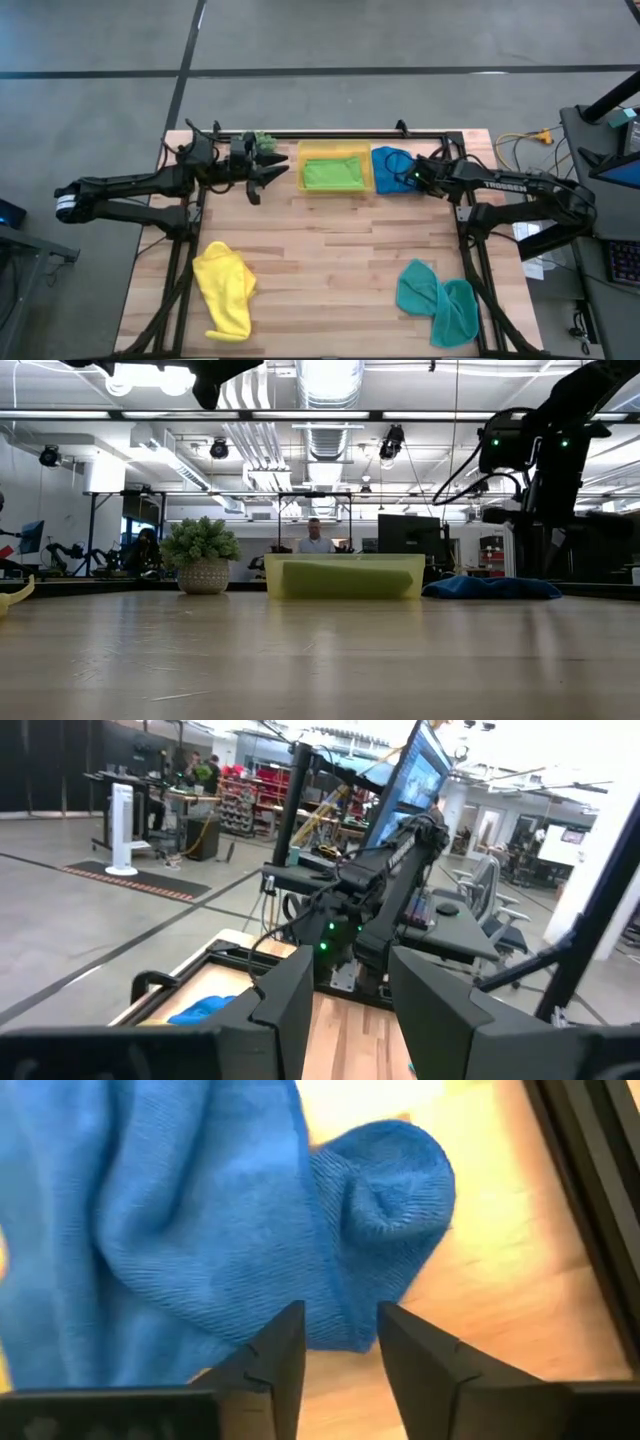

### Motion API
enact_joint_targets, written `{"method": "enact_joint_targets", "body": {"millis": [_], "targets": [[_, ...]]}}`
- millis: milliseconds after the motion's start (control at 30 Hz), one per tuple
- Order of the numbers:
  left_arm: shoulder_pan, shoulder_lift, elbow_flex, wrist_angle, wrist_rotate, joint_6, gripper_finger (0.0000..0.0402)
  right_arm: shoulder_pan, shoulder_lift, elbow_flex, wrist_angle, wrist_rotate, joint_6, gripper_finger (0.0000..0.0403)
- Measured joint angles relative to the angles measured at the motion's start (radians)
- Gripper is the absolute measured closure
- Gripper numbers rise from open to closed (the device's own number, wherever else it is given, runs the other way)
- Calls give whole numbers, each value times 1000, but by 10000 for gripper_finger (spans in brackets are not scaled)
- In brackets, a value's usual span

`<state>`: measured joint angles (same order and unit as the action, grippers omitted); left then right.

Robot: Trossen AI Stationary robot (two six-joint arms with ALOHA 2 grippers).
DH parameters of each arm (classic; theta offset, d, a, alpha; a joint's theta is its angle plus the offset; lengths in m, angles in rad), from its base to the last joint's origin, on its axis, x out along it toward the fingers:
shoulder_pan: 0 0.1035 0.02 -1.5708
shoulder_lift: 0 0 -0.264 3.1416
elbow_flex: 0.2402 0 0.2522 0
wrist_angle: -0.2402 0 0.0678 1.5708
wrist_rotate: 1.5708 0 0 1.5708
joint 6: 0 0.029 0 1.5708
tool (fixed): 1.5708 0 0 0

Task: Fold microfiber towels
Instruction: Fold the blue towel

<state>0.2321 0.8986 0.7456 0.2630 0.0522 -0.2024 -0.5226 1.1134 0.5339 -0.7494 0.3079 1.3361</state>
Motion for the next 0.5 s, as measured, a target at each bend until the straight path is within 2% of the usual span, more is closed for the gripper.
{"method": "enact_joint_targets", "body": {"millis": [133, 267, 500], "targets": [[13, 0, 0, 17, -4, 0, 282, -34, 52, -2, 16, -24, -10, 258], [18, 0, 0, 17, -5, 0, 282, -63, 109, -9, 120, -82, -65, 250], [18, 0, 0, 15, -4, -2, 282, -69, 161, -9, 339, -210, -162, 281]]}}
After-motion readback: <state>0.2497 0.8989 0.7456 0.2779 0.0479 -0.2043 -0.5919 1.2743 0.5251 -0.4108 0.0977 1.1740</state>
